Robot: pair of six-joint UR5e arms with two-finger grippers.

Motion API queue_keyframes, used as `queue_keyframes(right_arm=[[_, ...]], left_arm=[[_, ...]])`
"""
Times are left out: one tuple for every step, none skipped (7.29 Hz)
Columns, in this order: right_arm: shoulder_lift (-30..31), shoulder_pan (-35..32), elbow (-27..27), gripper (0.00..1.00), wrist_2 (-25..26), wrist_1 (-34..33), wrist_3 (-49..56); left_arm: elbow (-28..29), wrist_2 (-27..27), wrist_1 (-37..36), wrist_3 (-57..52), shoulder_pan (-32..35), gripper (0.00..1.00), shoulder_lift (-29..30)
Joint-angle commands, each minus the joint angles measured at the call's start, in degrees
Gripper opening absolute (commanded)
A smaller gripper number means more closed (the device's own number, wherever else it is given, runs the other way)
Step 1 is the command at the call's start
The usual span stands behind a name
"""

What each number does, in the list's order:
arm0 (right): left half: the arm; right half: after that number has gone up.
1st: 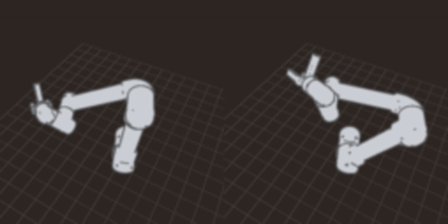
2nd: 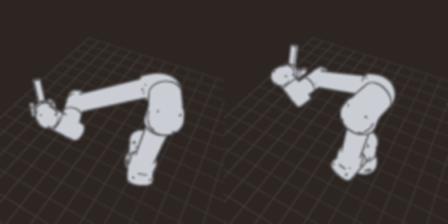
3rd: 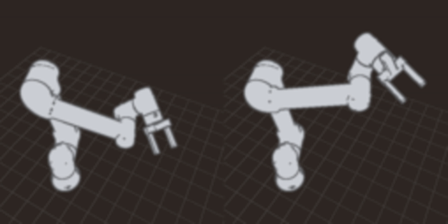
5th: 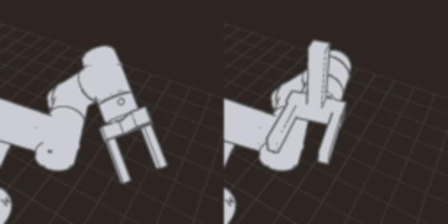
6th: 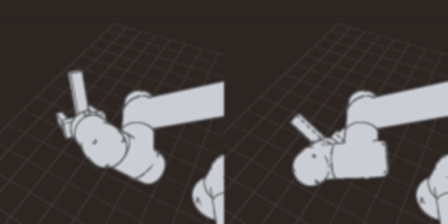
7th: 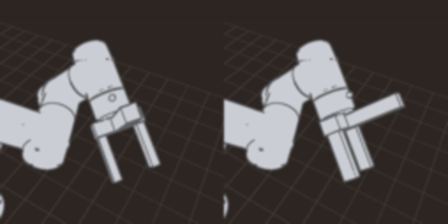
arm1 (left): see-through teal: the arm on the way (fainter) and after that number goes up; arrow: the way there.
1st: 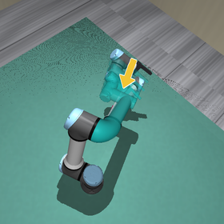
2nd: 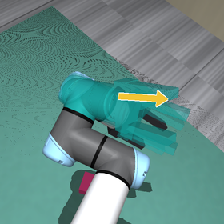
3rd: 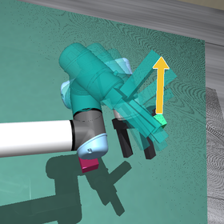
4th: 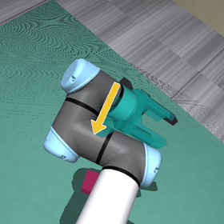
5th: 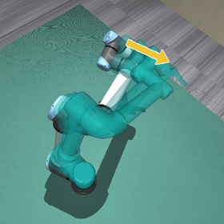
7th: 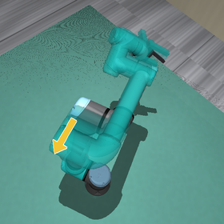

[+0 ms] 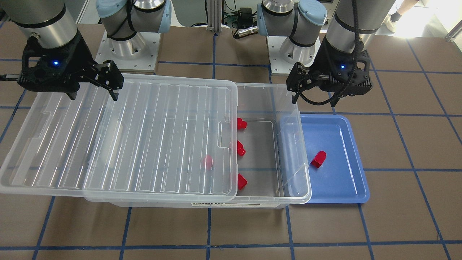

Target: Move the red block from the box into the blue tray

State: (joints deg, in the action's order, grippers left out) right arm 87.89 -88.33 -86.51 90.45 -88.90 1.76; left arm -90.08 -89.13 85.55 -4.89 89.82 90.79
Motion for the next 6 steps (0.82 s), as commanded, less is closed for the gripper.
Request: queue_keyframes(right_arm=[[0.0,0.0,0.1,1.00,0.8,0.0,-0.2],[0.0,-0.1,0.2,1.00,0.3,-0.1,-0.4],[0.0,-0.1,0.2,1.00,0.7,-0.9,-0.3],[0.0,-0.1,-0.1,1.00,0.7,-1.2,0.3],[0.0,-0.1,-0.5,1.00,0.7,-1.2,-0.3],[-0.3,0.1,-0.3,1.00,0.6,-2.1,1.5]], left_arm=[[0.0,-0.1,0.0,0.0,0.0,1.00,0.0],[0.0,-0.1,0.0,0.0,0.0,1.00,0.1],[-0.1,-0.1,0.0,0.0,0.0,1.00,0.0],[0.0,-0.1,0.0,0.0,0.0,1.00,0.0],[0.0,-0.1,0.0,0.0,0.0,1.00,0.0],[0.0,-0.1,0.0,0.0,0.0,1.00,0.0]])
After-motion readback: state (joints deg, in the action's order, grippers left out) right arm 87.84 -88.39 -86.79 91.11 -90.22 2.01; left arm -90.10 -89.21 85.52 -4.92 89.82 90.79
